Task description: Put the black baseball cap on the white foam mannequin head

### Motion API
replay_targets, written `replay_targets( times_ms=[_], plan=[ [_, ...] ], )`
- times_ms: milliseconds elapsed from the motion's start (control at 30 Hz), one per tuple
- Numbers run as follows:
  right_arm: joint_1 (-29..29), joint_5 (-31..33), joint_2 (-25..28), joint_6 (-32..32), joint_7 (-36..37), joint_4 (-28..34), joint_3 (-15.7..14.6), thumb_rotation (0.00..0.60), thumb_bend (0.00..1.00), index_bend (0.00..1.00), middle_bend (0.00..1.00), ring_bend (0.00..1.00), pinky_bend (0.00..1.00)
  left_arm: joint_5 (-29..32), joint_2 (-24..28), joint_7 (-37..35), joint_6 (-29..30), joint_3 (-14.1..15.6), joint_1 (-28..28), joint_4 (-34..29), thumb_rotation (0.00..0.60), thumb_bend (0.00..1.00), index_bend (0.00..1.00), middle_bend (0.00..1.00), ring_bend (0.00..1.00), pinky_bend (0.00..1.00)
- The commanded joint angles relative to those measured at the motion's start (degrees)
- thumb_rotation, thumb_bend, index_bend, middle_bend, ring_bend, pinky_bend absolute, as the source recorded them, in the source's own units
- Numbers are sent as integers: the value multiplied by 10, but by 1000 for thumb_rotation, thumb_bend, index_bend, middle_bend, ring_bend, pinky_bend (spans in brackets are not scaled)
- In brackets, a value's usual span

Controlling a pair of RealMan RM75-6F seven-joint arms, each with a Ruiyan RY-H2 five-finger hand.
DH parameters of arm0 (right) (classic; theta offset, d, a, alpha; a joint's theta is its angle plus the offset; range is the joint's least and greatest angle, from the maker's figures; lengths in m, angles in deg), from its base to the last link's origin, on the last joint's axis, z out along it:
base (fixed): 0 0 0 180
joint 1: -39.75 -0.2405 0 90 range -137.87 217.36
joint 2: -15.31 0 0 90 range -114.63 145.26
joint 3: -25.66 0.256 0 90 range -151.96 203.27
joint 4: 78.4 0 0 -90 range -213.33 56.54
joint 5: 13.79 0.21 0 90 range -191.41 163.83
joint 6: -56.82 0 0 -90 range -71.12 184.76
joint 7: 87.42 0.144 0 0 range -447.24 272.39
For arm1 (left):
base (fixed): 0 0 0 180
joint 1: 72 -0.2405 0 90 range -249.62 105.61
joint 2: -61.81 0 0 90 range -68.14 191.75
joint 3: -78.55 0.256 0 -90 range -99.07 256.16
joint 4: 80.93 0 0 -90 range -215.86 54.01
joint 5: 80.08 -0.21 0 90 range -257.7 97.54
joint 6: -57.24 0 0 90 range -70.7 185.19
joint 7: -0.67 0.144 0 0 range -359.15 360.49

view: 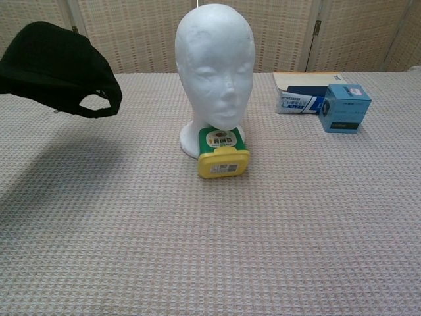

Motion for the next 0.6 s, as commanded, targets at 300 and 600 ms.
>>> replay_targets(
  times_ms=[300, 600],
  plan=[
    [0, 2, 0, 0, 0, 1, 0, 600, 255, 0, 0, 0, 0, 13, 60, 36, 3, -54, 8, -90, 600, 422, 629, 651, 490, 575],
    [1, 16, -1, -1, -3, 3, 7, 600, 255, 0, 0, 0, 0, -13, 125, 65, -39, -71, 44, -128, 600, 422, 623, 651, 490, 575]
  ],
)
